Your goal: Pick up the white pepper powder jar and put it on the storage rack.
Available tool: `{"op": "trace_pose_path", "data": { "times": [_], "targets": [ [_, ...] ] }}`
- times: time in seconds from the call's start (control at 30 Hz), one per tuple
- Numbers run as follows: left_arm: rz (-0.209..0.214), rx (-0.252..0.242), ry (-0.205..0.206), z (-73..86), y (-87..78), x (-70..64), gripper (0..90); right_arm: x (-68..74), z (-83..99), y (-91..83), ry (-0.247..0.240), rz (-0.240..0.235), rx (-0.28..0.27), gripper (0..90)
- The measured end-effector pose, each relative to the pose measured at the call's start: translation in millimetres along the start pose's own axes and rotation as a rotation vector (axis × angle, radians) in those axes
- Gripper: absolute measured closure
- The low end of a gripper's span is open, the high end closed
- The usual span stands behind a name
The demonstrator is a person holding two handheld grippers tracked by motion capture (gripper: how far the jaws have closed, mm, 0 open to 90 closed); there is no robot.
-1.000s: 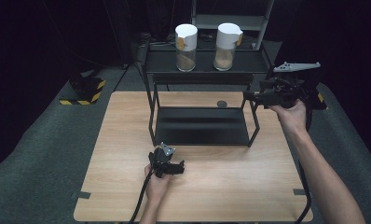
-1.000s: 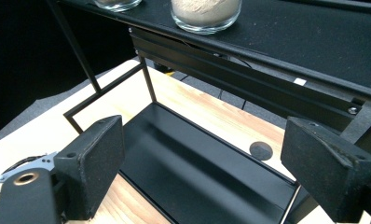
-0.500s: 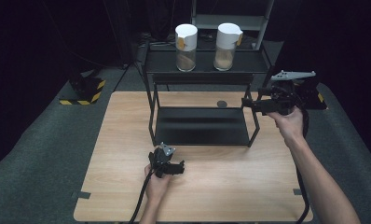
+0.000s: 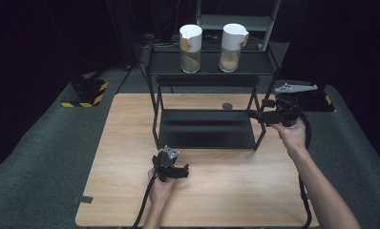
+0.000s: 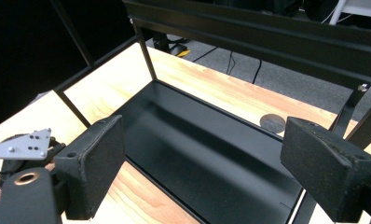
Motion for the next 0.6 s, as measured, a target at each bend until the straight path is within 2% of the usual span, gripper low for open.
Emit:
{"op": "trace_pose_path", "data": {
  "times": [0.6],
  "targets": [
    [-0.001, 0.000, 0.001, 0.0, 0.0, -0.1, 5.1, 3.3, 28.2, 18.4, 0.005, 0.004, 0.024, 13.3]
  ]
}}
Point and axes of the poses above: each handheld gripper's, and its own axes: y roughly forward along the jaws, z roughly out of its underside, x roughly to its left, the point moved 6 cm from there along y, roughly forward along the jaws, and after that the axes turned 3 degrees about -y, right-handed, at the moved point
